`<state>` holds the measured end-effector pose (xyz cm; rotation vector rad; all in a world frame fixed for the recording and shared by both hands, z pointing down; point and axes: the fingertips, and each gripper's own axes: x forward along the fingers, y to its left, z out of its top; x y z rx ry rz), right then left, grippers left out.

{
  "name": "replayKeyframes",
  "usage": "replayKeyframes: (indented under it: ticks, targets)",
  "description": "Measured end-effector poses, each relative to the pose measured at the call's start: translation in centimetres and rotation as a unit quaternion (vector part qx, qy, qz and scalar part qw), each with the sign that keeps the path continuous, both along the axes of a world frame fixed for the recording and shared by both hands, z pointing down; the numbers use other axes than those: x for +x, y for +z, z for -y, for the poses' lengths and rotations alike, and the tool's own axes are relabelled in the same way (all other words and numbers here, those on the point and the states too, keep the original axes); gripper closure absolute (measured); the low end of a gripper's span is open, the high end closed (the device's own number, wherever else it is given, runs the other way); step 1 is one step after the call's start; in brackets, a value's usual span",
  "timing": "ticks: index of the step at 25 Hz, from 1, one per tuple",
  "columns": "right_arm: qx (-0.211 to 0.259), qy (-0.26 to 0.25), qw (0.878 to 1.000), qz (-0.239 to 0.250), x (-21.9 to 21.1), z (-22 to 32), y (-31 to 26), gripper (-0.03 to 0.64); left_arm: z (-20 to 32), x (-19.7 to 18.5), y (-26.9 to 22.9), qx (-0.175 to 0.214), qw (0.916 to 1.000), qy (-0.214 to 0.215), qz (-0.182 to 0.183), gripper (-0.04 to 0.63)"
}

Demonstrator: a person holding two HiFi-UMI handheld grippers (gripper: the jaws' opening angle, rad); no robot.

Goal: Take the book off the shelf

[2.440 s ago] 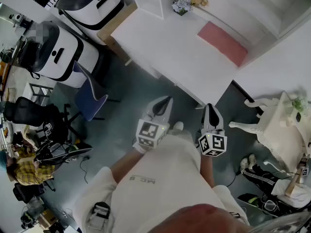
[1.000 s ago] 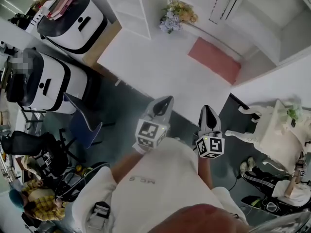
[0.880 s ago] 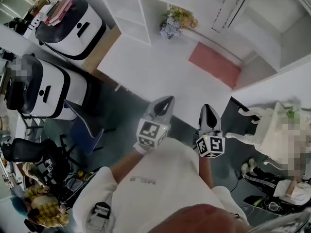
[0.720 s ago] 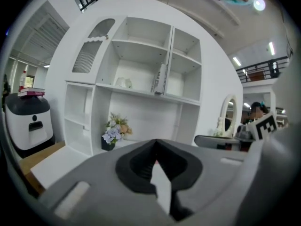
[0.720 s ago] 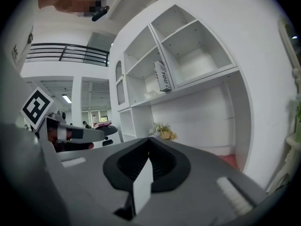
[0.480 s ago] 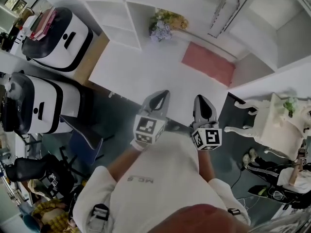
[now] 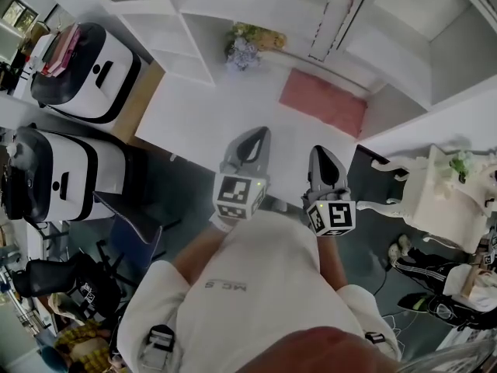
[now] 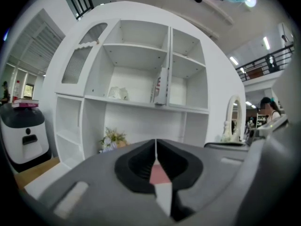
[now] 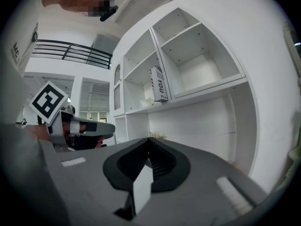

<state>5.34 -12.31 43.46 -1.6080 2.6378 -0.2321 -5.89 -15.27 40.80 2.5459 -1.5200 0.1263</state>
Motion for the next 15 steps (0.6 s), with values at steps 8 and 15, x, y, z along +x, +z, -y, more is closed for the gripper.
replayKeyframes:
  ticks: [8,15]
  targets:
    - [0.009,-0.001,1.000,0.006,0.4,0.2,-1.1,0.629,3.2,4.4,-6.0,0.057,0.9964,0.062,-0.003,0.424]
    - [0.023,-0.001,1.000,0.004,0.5,0.2,-2.1,0.629,7.9,6.7,-11.4,0.115,0.9908,0.068,0.021,0.317]
